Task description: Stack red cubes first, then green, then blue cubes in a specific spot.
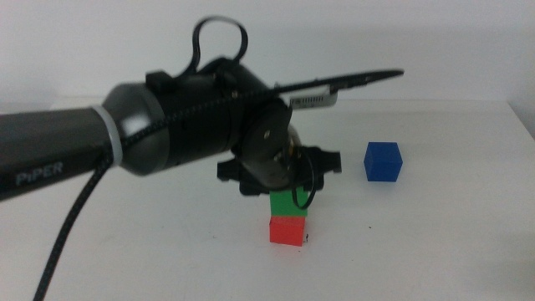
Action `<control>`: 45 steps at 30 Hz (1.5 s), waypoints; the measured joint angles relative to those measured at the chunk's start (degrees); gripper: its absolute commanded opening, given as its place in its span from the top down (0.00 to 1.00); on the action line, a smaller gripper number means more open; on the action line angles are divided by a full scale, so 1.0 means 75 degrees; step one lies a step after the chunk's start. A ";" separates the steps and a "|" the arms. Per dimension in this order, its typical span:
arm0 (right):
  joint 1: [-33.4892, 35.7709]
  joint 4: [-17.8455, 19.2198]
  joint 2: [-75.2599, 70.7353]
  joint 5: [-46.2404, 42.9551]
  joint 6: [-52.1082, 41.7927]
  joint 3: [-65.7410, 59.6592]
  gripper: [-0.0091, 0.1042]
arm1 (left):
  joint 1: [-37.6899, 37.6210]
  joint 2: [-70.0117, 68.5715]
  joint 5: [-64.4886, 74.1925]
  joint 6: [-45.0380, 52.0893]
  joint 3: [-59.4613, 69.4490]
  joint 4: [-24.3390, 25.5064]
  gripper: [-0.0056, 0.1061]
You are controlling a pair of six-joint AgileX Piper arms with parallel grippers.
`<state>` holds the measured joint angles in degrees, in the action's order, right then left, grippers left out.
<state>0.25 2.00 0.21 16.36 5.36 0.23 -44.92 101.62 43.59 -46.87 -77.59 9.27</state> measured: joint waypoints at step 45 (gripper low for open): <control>0.0000 0.0000 0.0000 0.0000 0.0000 0.0000 0.10 | -0.0011 -0.0345 -0.0701 0.0489 0.0363 0.0968 0.11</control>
<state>0.25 2.00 0.21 16.36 5.36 0.23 -45.01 99.03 38.33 -43.20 -74.87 16.53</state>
